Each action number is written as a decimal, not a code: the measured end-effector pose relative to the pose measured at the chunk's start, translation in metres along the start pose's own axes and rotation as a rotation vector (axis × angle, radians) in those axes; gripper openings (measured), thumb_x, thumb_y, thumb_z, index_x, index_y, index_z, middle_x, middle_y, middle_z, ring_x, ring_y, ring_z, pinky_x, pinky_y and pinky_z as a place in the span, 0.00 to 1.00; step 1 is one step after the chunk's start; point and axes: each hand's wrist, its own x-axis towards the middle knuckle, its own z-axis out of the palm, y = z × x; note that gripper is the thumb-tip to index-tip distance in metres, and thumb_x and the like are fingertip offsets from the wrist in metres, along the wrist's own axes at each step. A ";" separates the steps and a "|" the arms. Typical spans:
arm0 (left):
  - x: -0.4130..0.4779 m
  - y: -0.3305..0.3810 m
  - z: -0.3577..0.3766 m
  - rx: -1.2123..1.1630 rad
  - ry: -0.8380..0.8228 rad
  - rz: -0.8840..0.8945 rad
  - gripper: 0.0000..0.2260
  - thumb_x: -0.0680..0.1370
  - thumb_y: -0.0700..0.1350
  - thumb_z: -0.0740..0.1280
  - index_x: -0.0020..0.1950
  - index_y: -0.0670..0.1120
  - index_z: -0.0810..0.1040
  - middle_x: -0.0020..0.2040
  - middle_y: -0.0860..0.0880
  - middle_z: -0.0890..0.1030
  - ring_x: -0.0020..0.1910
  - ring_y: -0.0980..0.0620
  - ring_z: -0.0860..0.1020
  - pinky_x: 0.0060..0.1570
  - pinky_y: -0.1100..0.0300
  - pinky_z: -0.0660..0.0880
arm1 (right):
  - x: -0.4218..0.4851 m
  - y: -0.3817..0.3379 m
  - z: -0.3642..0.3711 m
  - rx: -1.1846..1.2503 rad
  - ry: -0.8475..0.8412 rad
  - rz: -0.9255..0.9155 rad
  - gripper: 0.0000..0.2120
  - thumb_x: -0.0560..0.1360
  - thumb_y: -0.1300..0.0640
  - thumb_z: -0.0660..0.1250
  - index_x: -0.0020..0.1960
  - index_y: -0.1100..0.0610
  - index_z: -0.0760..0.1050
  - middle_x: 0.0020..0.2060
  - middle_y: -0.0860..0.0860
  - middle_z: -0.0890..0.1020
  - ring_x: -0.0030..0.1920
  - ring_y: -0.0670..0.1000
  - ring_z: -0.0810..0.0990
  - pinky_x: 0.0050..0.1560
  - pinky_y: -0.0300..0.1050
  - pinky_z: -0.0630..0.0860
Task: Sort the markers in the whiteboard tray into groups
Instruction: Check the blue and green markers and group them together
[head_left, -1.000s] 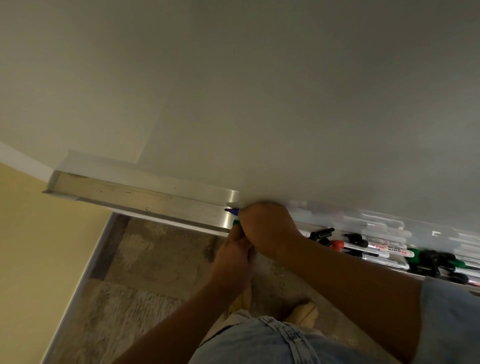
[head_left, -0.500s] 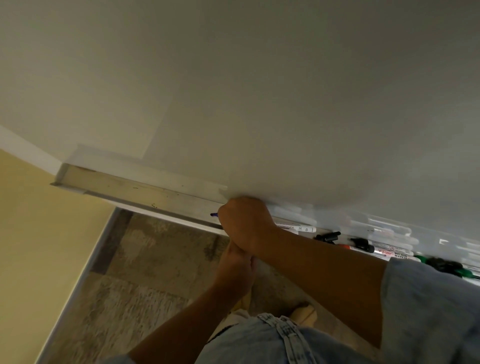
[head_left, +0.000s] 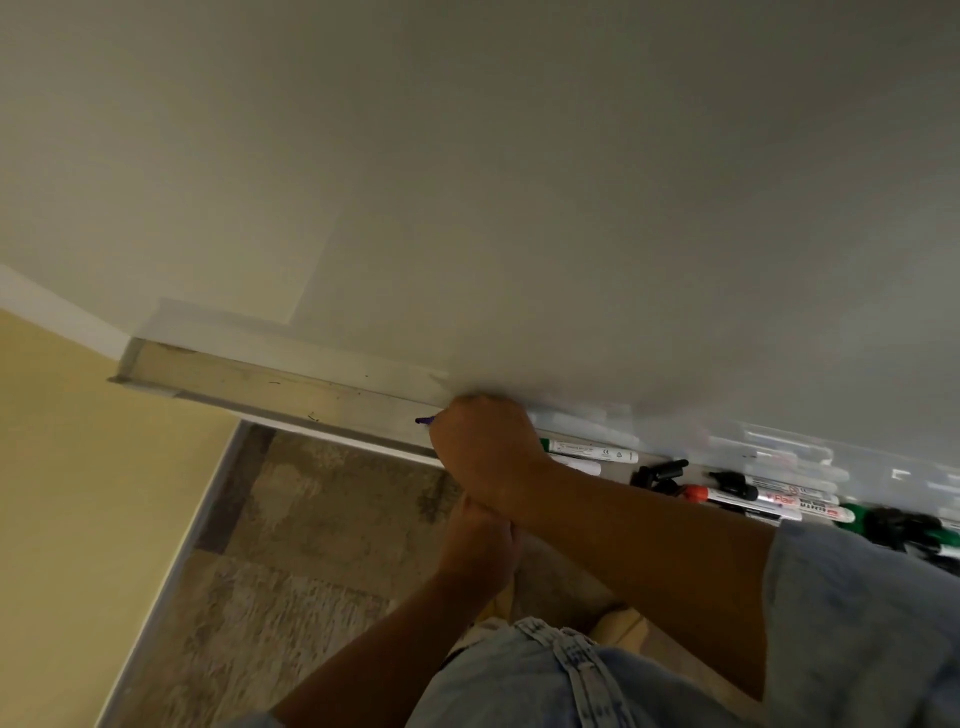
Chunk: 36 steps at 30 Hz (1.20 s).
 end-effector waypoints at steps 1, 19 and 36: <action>0.000 0.002 -0.002 0.011 -0.018 -0.018 0.03 0.77 0.37 0.65 0.47 0.39 0.78 0.43 0.44 0.80 0.43 0.50 0.78 0.44 0.65 0.70 | -0.004 0.002 -0.002 -0.020 0.020 0.008 0.05 0.72 0.60 0.70 0.37 0.54 0.79 0.29 0.48 0.75 0.30 0.50 0.81 0.27 0.41 0.71; 0.010 0.040 -0.082 -0.697 0.108 0.062 0.09 0.76 0.40 0.68 0.55 0.49 0.79 0.50 0.52 0.80 0.47 0.52 0.80 0.43 0.63 0.77 | -0.155 0.076 -0.004 0.571 0.703 0.216 0.12 0.74 0.50 0.65 0.54 0.53 0.81 0.45 0.45 0.82 0.43 0.41 0.74 0.43 0.46 0.76; 0.007 0.068 -0.108 -0.615 -0.073 0.197 0.12 0.75 0.46 0.67 0.56 0.59 0.80 0.51 0.55 0.79 0.55 0.51 0.78 0.51 0.56 0.80 | -0.193 0.080 -0.001 0.857 0.476 0.275 0.14 0.73 0.56 0.72 0.57 0.46 0.81 0.48 0.36 0.76 0.43 0.41 0.80 0.38 0.30 0.75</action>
